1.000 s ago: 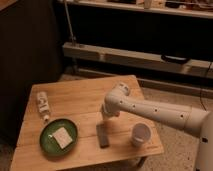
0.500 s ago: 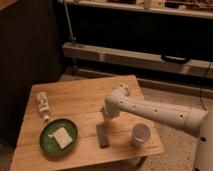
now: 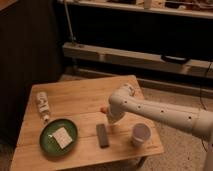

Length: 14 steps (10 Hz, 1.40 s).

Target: Push the eraser across the table

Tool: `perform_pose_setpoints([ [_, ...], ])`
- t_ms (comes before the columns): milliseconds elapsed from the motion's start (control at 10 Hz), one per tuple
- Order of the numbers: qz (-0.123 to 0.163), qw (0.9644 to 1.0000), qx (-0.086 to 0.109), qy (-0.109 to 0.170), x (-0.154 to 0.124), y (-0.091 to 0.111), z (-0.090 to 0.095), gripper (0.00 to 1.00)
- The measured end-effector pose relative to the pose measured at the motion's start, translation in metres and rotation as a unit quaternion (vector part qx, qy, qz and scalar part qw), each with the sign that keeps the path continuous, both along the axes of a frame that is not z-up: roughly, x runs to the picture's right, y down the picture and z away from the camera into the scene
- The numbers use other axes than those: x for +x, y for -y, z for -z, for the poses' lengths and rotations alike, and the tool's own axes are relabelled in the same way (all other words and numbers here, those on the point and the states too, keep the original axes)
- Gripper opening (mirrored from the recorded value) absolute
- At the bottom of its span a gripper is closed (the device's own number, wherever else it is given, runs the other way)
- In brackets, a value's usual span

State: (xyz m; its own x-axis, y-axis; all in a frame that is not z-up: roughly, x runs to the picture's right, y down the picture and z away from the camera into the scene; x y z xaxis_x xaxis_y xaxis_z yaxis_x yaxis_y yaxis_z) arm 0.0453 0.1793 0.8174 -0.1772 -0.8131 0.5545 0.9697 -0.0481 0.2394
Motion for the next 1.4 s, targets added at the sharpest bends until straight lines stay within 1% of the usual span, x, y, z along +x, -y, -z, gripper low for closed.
perform_pose_setpoints([
  [100,-0.006,0.9999,-0.009,0.007,0.002,-0.001,0.003,0.0],
  [300,-0.013,0.9984,-0.044,0.033,-0.002,-0.016,0.006,0.0],
  [400,-0.013,0.9977,-0.052,0.041,-0.004,-0.021,0.007,0.0],
  [500,-0.015,0.9962,-0.066,0.055,-0.007,-0.029,0.009,0.0],
  [600,-0.014,0.9951,-0.074,0.064,-0.009,-0.036,0.011,0.0],
  [700,-0.012,0.9943,-0.078,0.072,-0.01,-0.041,0.013,0.0],
  [800,-0.002,0.9937,-0.082,0.077,-0.011,-0.047,0.016,0.0],
  [900,0.016,0.9929,-0.084,0.083,-0.017,-0.054,0.018,0.0],
  [1000,0.026,0.9923,-0.086,0.085,-0.019,-0.058,0.019,0.0],
  [1200,0.039,0.9908,-0.094,0.089,-0.02,-0.065,0.019,0.0],
  [1400,0.044,0.9884,-0.1,0.105,-0.03,-0.069,0.019,0.0],
])
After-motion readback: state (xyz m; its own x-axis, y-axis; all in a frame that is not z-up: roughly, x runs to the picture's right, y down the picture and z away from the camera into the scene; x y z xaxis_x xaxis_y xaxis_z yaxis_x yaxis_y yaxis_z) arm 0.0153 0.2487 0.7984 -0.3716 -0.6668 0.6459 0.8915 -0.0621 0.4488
